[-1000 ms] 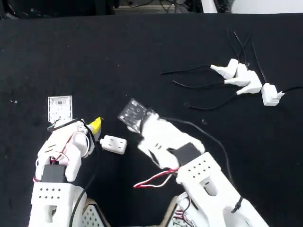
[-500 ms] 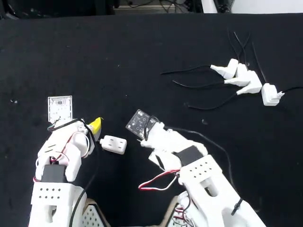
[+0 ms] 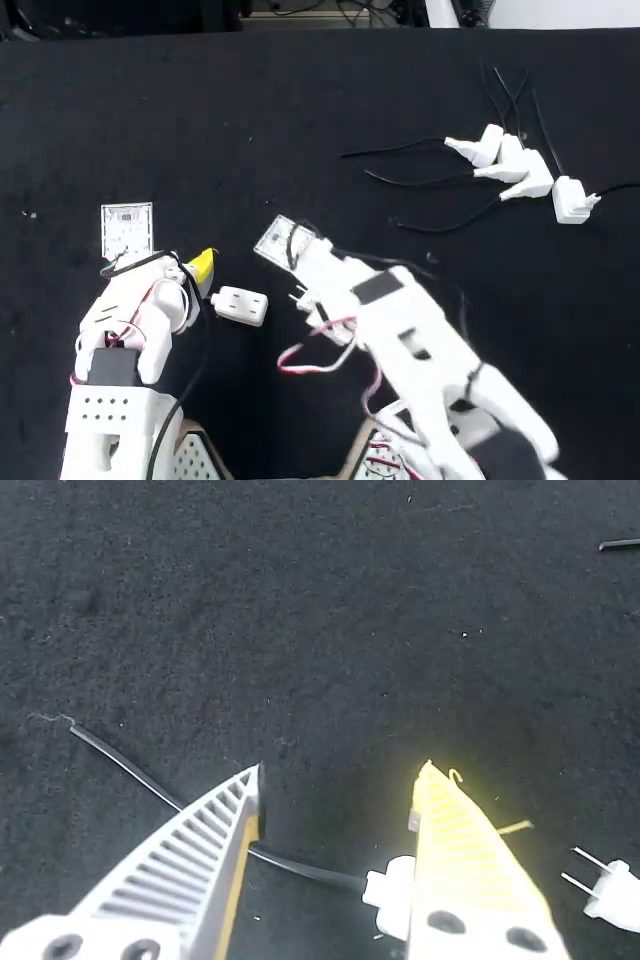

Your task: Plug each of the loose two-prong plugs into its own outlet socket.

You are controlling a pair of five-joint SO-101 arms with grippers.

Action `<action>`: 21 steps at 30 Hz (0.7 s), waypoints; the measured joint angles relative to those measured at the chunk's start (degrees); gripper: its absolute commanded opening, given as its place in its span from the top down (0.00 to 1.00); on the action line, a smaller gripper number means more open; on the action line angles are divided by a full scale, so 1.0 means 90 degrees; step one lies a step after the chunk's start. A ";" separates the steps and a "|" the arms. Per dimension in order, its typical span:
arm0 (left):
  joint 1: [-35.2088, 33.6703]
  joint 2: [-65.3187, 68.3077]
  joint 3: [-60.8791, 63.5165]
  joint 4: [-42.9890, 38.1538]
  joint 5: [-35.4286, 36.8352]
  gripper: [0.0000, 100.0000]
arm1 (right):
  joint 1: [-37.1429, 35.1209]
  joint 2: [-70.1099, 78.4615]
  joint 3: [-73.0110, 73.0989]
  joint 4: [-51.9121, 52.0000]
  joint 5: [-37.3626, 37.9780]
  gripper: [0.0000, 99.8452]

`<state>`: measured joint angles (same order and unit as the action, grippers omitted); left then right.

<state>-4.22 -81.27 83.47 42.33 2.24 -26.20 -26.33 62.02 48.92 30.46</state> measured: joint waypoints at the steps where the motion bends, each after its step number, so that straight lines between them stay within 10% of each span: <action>1: 0.0000 0.0000 0.0000 0.0000 0.0000 0.75 | 0.0000 0.0254 -0.0127 0.0000 0.0000 0.88; 21: 0.0000 0.0000 0.0000 0.0000 0.0000 0.75 | 0.0000 0.0615 -0.0703 0.0469 -0.0332 0.88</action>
<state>-4.22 -81.27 83.47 42.33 2.24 -26.20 -20.79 55.69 53.14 27.47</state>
